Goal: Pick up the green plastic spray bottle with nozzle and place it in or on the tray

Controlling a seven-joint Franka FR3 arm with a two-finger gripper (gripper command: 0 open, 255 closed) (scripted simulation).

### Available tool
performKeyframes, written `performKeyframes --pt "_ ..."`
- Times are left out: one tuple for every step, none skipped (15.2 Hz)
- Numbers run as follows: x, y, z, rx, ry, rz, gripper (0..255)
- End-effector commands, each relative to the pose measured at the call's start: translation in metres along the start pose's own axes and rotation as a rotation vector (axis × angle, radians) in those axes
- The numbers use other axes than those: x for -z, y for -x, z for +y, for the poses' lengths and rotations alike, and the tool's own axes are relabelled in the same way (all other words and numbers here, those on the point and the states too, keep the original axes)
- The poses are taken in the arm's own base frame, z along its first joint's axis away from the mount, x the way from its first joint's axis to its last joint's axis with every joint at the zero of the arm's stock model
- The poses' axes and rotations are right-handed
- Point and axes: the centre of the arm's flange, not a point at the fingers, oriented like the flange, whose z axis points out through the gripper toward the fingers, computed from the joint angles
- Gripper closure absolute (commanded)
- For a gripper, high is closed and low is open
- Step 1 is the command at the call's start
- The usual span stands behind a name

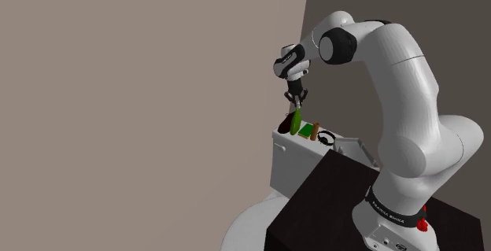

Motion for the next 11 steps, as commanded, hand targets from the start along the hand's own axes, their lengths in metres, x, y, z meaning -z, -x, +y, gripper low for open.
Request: performKeyframes --pt "0.000 0.000 0.000 0.000 0.001 0.000 255" --pt "0.000 0.000 0.000 0.000 0.001 0.000 255" --pt "0.005 0.000 0.002 0.000 0.001 0.000 255" --pt "0.010 0.000 0.003 0.000 0.001 0.000 255" --pt "0.015 0.000 0.005 0.000 0.000 0.000 255" --pt "0.020 0.000 0.007 0.000 0.001 0.000 255" --pt "0.025 0.001 0.008 0.000 0.000 0.000 255" --pt "0.030 0.001 0.010 0.000 0.001 0.000 255" --pt "0.035 0.001 0.011 0.000 0.001 0.000 255" --pt "0.040 0.001 0.013 0.000 0.001 0.000 255" --pt "0.045 0.001 0.014 0.000 0.001 0.000 255"
